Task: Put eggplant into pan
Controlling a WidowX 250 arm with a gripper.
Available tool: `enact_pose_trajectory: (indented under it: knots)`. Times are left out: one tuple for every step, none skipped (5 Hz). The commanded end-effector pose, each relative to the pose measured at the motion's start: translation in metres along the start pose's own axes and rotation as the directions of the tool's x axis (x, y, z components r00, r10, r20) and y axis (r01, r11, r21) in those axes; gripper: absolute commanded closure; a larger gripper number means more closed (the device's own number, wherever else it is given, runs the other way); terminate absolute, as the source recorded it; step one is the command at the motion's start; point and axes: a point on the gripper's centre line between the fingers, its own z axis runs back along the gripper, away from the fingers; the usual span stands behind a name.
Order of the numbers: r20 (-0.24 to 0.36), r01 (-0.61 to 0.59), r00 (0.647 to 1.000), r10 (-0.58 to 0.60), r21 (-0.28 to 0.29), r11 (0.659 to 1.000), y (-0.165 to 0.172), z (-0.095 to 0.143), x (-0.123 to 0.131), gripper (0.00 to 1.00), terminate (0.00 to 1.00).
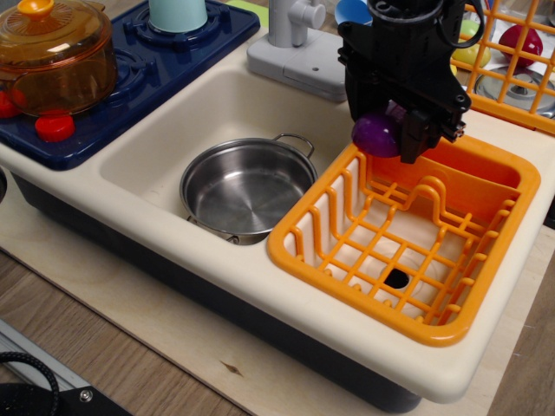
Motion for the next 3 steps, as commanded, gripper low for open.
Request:
enact_pose_trajectory:
  knots:
    - [-0.038,0.023,0.999,-0.021,0.038,0.999,0.007,0.017,-0.003,1.00,0.00]
    - [-0.093,0.048,0.995,-0.043,0.056,0.997,0.022,0.046,-0.008,1.00,0.00]
    - [-0.102,0.030,0.995,-0.024,0.051,0.998,0.040,0.053,-0.028,1.00,0.00]
